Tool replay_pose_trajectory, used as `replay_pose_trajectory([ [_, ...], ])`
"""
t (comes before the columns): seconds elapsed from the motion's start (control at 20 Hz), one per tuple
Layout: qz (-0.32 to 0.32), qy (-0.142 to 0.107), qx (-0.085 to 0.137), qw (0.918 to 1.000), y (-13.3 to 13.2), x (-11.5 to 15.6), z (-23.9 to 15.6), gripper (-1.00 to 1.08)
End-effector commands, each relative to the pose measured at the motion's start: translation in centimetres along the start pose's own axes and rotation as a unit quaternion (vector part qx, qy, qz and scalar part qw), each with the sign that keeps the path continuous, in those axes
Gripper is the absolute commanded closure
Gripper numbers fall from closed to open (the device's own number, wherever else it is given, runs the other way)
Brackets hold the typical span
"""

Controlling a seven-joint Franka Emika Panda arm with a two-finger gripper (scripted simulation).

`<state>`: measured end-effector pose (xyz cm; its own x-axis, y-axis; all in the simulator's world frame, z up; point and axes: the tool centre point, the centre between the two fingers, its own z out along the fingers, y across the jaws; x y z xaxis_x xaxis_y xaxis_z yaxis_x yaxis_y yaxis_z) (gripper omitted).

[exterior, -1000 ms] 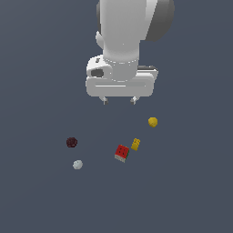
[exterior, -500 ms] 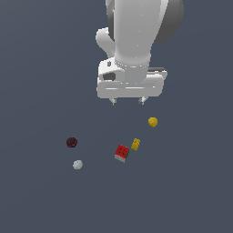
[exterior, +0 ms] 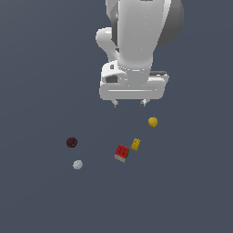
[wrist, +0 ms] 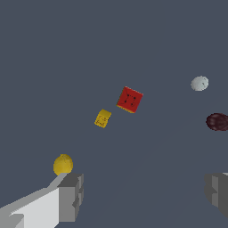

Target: Pick up a designated object from a clutter of objects.

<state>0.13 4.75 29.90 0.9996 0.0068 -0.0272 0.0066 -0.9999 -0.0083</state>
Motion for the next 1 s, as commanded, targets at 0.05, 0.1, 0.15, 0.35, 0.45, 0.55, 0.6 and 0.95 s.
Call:
replay_pose_trajectory([
  [0.05, 0.014, 0.000, -0.002, 0.9999, -0.7, 0.0, 0.9, -0.92],
  [0.1, 0.019, 0.001, -0.003, 0.9998, -0.9, -0.1, 1.2, -0.92],
  [0.15, 0.024, 0.001, -0.003, 0.9997, -1.2, -0.1, 1.6, -0.92],
  [0.35, 0.050, 0.002, -0.006, 0.9987, -2.4, -0.3, 3.3, -0.92],
  [0.45, 0.065, 0.003, -0.008, 0.9978, -3.1, -0.4, 4.2, -0.92],
  [0.55, 0.081, 0.004, -0.009, 0.9967, -3.9, -0.6, 5.3, -0.92],
  [0.6, 0.089, 0.004, -0.010, 0.9960, -4.3, -0.7, 5.8, -0.92],
  [0.95, 0.143, 0.008, -0.013, 0.9896, -7.0, -1.8, 9.3, -0.92],
])
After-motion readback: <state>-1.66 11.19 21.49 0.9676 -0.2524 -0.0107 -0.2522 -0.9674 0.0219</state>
